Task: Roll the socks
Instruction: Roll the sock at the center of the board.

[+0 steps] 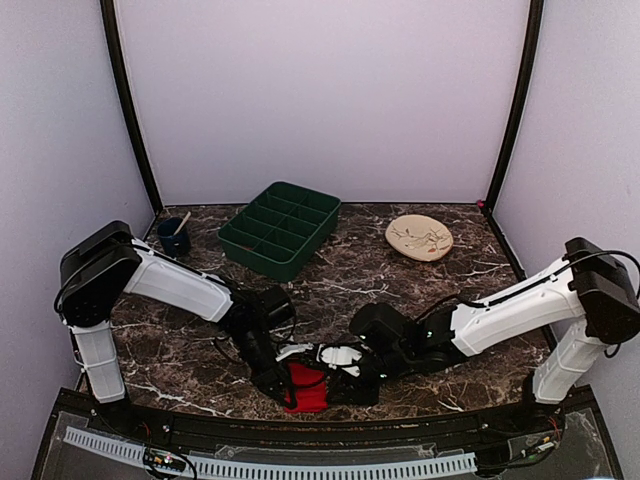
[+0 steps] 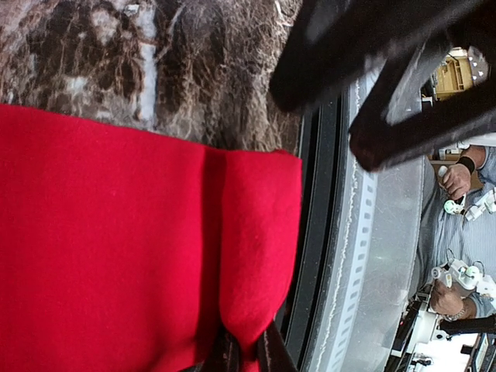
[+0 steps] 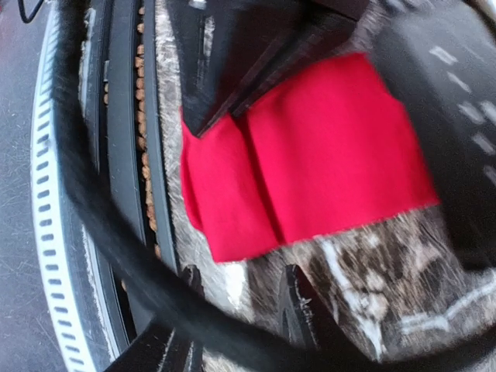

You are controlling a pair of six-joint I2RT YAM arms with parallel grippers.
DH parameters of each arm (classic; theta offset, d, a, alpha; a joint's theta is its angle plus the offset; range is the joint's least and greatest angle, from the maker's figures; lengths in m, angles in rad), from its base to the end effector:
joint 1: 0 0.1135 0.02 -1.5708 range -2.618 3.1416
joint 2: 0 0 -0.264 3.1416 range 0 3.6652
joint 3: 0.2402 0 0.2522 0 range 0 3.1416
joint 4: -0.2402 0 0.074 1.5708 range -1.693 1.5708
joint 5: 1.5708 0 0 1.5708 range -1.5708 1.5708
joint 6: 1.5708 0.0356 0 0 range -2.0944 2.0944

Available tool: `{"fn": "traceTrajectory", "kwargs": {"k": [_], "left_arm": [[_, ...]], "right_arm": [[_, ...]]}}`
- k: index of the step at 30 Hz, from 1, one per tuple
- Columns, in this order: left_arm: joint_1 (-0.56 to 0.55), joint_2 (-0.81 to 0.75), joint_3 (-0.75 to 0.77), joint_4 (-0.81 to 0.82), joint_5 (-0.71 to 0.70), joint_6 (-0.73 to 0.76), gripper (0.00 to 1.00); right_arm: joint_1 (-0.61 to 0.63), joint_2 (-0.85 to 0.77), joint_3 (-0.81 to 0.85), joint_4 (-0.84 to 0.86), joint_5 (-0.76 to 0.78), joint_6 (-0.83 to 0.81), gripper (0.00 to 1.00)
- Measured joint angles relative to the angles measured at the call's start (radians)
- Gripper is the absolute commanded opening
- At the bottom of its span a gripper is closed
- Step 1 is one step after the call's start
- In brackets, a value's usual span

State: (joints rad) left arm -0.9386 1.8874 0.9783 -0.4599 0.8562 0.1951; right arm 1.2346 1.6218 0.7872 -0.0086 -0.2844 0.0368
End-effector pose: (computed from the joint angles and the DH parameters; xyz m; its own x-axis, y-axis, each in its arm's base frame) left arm 0.1671 -0.2737 0.1126 -0.4481 0.8268 -0.3401 0.7186 0.1068 -0.6871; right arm 0.0943 0.3000 0.1551 -0.2818 -0.6993 -0.6569 -0.9579 0.1663 0.2339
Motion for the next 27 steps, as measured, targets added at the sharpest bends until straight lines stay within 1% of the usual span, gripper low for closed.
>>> {"fn": "traceTrajectory", "kwargs": {"k": [7, 27], "left_arm": [[0.001, 0.005, 0.003, -0.009, 0.007, 0.001, 0.03], [0.008, 0.022, 0.005, -0.019, 0.040, 0.004, 0.03]], "right_arm": [[0.041, 0.052, 0.043, -0.015, 0.020, -0.041, 0.32], [0.047, 0.110, 0.082, -0.042, 0.042, -0.089, 0.33]]}}
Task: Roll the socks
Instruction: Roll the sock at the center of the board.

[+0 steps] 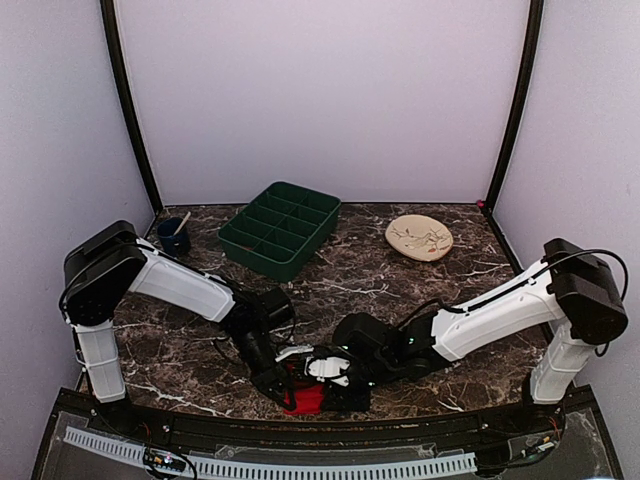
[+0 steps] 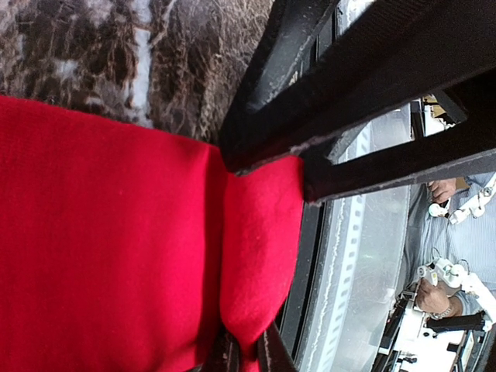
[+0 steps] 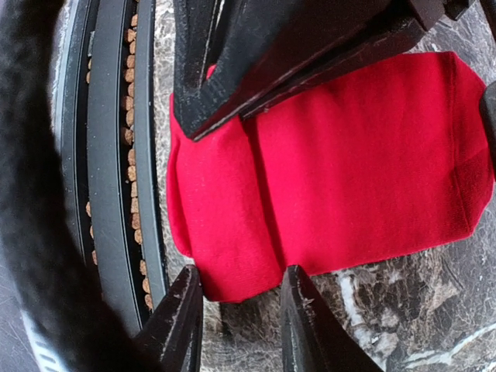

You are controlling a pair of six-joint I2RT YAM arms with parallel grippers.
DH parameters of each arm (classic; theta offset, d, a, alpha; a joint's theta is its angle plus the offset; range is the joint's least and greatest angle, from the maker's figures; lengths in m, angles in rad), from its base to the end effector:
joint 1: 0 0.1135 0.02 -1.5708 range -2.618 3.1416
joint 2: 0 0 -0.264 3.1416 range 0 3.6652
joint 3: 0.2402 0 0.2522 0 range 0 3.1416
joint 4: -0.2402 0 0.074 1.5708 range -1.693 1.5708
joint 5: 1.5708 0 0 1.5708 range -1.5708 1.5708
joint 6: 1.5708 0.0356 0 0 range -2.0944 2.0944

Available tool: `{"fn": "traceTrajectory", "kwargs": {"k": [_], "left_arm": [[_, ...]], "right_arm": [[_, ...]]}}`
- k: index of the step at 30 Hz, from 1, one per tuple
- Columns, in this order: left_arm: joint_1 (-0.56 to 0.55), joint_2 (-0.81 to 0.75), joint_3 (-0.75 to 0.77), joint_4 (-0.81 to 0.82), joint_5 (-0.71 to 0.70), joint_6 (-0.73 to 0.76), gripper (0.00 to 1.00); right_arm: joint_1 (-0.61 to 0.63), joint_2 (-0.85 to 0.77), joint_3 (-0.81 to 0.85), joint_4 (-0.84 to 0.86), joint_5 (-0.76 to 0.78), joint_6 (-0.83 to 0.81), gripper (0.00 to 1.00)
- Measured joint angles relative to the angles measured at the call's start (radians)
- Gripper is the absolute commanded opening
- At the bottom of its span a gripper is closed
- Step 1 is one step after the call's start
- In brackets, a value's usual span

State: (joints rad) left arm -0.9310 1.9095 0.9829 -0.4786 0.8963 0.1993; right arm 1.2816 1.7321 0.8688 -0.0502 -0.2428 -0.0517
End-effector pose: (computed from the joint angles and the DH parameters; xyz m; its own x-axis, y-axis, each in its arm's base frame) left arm 0.1679 -0.2722 0.1078 -0.4628 0.8290 -0.3141 0.6830 0.1076 -0.7225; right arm 0.0869 0.3221 0.1410 -0.1752 -0.7648 -0.6200 -0.9826 0.0966 0.1585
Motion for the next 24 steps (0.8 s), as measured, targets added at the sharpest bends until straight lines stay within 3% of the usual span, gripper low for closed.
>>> {"fn": "traceTrajectory", "kwargs": {"k": [24], "left_arm": [[0.002, 0.016, 0.006, -0.018, 0.021, 0.005, 0.03]], "right_arm": [[0.026, 0.022, 0.025, -0.023, 0.009, -0.030, 0.30]]}}
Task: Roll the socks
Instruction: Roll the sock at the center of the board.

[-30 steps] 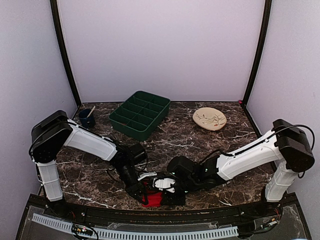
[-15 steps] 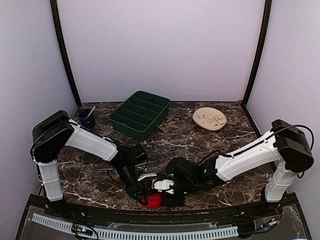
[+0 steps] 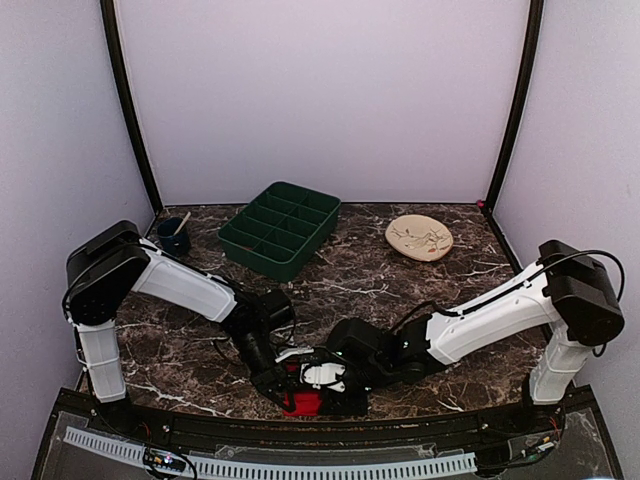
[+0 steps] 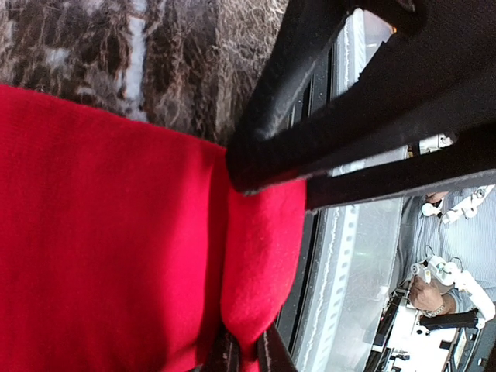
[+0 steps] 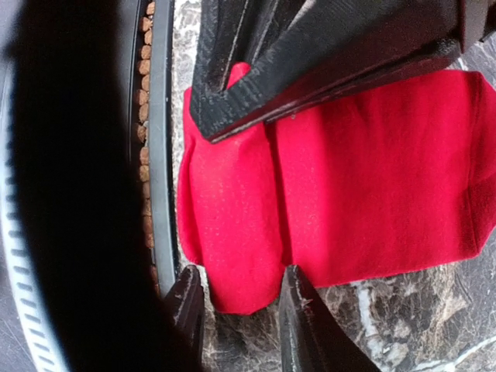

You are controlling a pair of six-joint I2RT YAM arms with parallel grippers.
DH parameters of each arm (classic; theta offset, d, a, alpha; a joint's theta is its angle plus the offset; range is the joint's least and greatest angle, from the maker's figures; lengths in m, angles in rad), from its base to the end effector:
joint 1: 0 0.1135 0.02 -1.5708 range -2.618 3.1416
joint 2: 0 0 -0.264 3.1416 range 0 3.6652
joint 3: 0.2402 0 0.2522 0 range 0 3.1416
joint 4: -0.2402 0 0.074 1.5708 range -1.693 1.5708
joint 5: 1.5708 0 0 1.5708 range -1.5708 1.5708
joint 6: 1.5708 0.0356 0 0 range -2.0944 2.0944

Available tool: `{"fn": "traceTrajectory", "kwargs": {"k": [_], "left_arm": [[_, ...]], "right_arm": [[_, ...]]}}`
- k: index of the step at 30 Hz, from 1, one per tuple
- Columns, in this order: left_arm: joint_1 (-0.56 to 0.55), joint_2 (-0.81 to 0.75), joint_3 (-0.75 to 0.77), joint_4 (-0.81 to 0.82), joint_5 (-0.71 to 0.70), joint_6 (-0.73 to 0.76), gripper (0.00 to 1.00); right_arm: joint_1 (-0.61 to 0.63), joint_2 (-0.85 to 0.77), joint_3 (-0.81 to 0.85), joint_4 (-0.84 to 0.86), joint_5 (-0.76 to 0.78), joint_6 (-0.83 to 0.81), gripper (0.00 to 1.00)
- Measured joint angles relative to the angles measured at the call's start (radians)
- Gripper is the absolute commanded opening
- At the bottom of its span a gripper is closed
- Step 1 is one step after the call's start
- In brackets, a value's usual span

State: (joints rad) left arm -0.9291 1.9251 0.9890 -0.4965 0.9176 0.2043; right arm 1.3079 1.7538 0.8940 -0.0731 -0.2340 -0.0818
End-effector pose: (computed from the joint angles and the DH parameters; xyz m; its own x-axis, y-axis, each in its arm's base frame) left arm 0.1679 -0.2719 0.1047 -0.4685 0.8330 -0.2945 0.6611 0.1094 -0.7423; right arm 0.0799 0.3286 0.1394 -0.1284 -0.7829 -0.6087 -0.9890 0.0557 0.1370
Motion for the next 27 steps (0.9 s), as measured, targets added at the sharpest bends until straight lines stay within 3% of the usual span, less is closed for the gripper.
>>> {"fn": "traceTrajectory", "kwargs": {"k": [15, 27], "left_arm": [[0.002, 0.007, 0.004, -0.008, 0.009, 0.002, 0.07], [0.013, 0.000, -0.003, -0.005, -0.011, -0.037, 0.17]], "right_arm": [[0.009, 0.012, 0.013, -0.004, 0.002, -0.015, 0.02], [0.009, 0.023, 0.013, 0.005, -0.001, -0.010, 0.00]]}}
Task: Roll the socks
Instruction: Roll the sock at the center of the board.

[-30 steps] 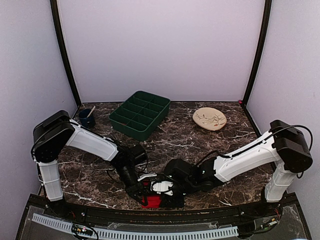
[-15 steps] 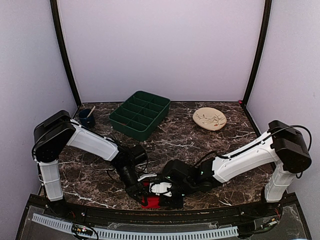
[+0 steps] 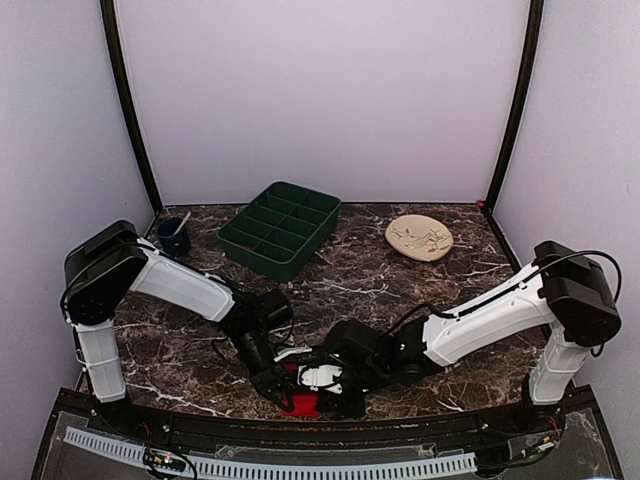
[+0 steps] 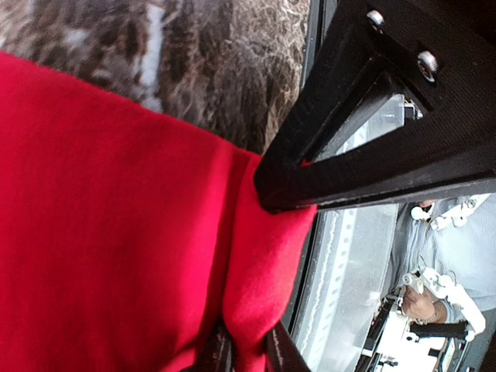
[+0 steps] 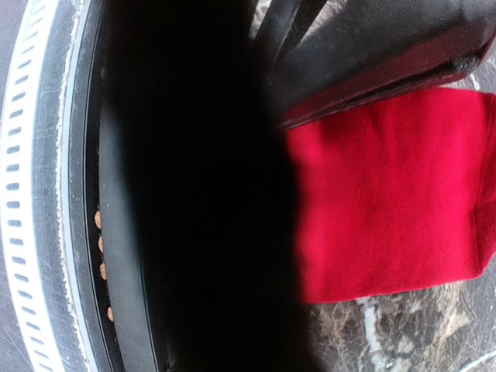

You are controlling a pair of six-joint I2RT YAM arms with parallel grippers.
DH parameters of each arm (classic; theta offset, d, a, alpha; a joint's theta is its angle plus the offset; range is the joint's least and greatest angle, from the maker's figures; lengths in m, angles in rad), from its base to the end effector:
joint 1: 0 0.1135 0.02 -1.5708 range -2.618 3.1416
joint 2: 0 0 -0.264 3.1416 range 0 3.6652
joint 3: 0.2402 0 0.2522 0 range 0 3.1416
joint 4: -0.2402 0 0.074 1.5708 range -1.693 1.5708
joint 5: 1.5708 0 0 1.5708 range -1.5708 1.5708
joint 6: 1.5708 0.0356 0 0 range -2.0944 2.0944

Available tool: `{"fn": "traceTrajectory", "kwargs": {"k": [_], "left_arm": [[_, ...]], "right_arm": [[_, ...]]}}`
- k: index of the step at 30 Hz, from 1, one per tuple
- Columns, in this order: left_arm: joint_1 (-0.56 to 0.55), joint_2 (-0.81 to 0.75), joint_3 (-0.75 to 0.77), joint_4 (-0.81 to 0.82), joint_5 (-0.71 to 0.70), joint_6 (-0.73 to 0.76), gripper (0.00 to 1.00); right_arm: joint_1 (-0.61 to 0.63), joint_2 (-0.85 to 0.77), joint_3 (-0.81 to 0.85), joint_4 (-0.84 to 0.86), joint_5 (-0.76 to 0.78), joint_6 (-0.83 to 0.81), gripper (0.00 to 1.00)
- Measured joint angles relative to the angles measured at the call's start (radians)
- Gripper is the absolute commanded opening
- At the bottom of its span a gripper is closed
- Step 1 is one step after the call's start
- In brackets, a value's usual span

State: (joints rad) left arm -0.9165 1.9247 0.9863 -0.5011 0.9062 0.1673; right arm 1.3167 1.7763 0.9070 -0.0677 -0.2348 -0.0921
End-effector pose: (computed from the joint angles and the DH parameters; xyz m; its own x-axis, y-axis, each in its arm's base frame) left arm 0.1708 -0.2688 0.1039 -0.5030 0.8246 -0.2590 0.6449 0.1585 -0.7477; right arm 0.0780 0.3332 0.1360 -0.1119 -0.7868 -0.6069 -0.9905 0.0389 0.1322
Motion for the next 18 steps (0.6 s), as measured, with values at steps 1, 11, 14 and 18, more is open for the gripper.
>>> {"fn": "traceTrajectory", "kwargs": {"k": [1, 11, 14, 18], "left_arm": [[0.002, -0.009, -0.007, 0.002, -0.005, -0.006, 0.18], [0.038, -0.104, -0.064, 0.025, -0.097, -0.058, 0.21], [0.043, -0.108, -0.071, 0.032, -0.108, -0.068, 0.21], [0.045, -0.122, -0.078, 0.037, -0.131, -0.080, 0.22]], "right_arm": [[0.000, 0.002, 0.000, 0.005, 0.000, 0.000, 0.00], [-0.026, 0.023, 0.002, 0.054, -0.032, 0.025, 0.00], [-0.035, 0.024, 0.002, 0.058, -0.043, 0.031, 0.00], [-0.044, 0.026, 0.002, 0.061, -0.058, 0.047, 0.00]]}}
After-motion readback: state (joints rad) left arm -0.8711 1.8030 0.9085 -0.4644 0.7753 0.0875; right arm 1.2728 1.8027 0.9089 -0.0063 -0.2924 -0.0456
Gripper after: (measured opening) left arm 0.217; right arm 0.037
